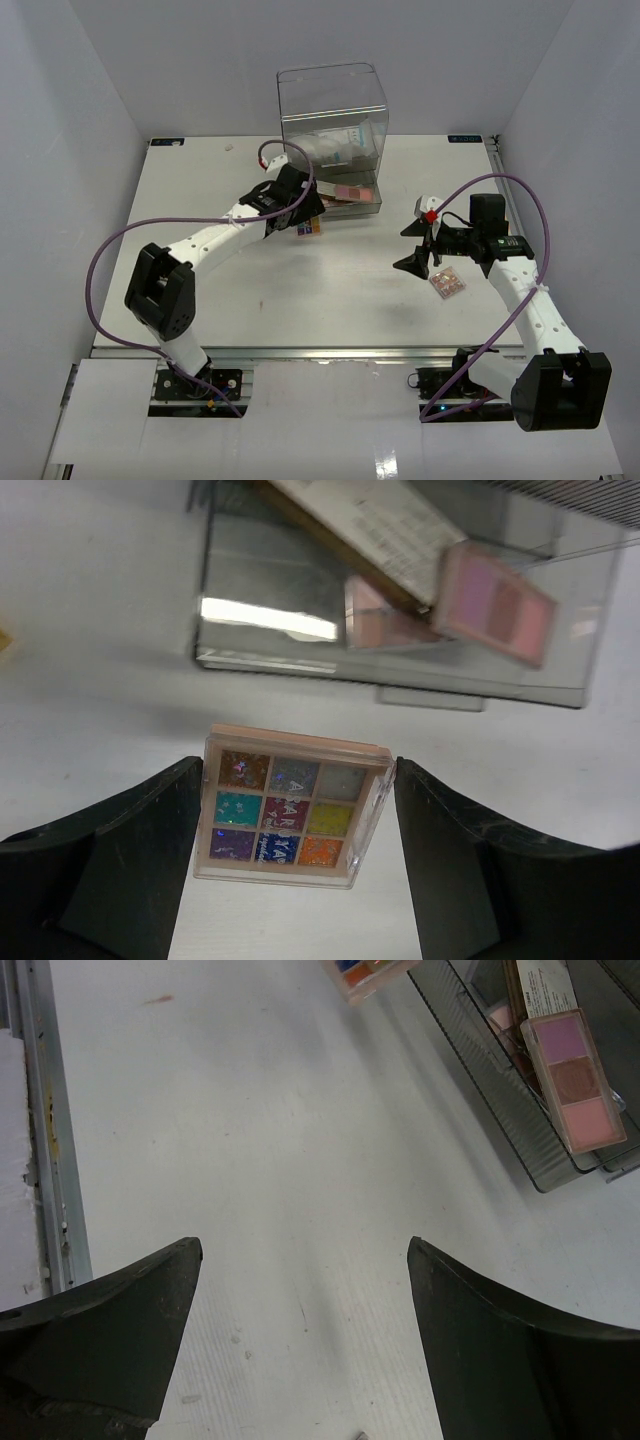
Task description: Organize the makeup
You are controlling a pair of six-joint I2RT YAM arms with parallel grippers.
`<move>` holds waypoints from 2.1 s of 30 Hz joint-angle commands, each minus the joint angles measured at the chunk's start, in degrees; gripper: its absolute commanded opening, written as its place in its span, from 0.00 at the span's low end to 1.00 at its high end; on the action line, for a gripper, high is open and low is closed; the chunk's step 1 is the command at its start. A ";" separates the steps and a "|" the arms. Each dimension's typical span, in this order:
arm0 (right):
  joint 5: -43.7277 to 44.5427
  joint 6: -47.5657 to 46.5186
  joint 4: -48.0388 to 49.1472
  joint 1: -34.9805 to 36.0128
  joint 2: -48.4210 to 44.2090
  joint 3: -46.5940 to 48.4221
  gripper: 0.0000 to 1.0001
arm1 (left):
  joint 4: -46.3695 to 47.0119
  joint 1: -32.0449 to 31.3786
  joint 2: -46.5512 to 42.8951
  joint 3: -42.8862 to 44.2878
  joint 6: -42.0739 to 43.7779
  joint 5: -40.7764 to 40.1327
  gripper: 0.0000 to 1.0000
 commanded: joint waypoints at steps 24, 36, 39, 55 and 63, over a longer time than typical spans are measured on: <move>-0.25 -1.78 1.08 -0.23 -0.87 -1.99 0.90 | 26.87 3.70 4.52 5.51 6.48 -2.72 0.25; -0.98 -1.86 1.08 -0.23 -1.04 -2.14 0.90 | 32.05 3.70 6.26 2.85 7.86 -5.73 0.27; -1.13 -1.86 1.08 -0.23 -0.91 -2.12 0.90 | 32.24 3.70 7.09 2.97 8.30 -6.43 0.28; -1.12 -1.86 1.16 -0.23 -0.78 -2.17 0.90 | 33.42 3.70 7.41 -1.40 8.39 -6.87 0.34; -1.04 -1.86 1.08 -0.23 -0.60 -2.25 0.90 | 32.99 3.70 7.21 -1.60 9.18 -6.59 0.72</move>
